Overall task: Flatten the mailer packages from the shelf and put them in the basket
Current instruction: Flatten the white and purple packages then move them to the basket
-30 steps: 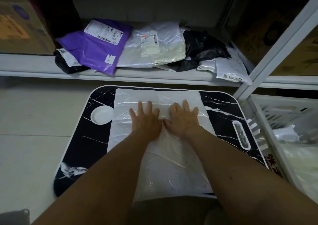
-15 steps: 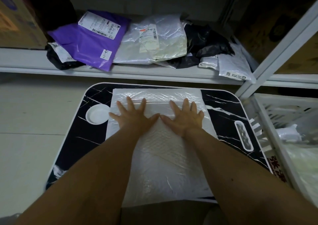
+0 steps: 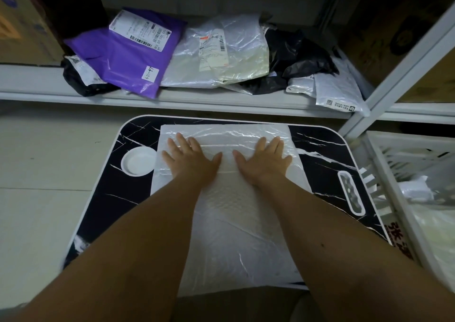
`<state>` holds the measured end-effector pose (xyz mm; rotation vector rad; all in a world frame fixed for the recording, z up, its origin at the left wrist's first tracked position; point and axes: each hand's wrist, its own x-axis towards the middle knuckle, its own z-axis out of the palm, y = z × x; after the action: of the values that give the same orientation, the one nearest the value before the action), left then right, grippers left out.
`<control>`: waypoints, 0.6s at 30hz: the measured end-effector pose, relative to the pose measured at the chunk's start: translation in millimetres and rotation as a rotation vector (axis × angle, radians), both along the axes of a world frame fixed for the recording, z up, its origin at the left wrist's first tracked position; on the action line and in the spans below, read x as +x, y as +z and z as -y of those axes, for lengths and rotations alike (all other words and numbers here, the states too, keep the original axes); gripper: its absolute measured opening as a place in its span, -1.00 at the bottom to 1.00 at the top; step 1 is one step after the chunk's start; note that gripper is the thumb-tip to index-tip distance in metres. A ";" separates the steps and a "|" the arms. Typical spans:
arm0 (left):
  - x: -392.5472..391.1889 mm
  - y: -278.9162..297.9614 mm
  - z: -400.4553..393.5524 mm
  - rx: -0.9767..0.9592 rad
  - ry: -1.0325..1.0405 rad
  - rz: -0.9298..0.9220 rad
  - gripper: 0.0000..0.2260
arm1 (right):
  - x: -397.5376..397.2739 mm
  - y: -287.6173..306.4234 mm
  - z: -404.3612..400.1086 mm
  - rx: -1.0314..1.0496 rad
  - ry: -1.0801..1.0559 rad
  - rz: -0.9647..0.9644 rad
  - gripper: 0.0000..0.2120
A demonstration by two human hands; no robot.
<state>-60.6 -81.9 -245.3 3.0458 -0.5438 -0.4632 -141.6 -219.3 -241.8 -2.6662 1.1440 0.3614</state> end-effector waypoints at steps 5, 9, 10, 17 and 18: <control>1.0 2.5 -24.4 -0.036 -0.050 -0.020 -0.20 | -18.5 2.7 20.5 0.059 0.084 0.057 -0.28; -10.6 12.8 -36.2 -0.023 -0.064 -0.029 -0.33 | -34.9 7.9 18.8 -0.024 0.069 0.093 -0.45; -19.5 17.6 -35.4 -0.020 -0.064 -0.018 -0.39 | -38.6 11.6 7.3 -0.084 0.024 0.090 -0.45; -109.8 27.8 -23.8 -0.032 -0.200 0.028 -0.49 | -65.5 21.3 -85.3 -0.067 -0.043 0.129 -0.51; -120.4 23.5 -29.7 -0.022 -0.205 0.005 -0.48 | -76.7 17.5 -89.7 -0.058 -0.065 0.119 -0.51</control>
<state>-181.0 -52.2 -221.8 2.9842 -0.8602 -0.4505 -218.3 -129.6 -224.2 -2.6521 1.2180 0.1579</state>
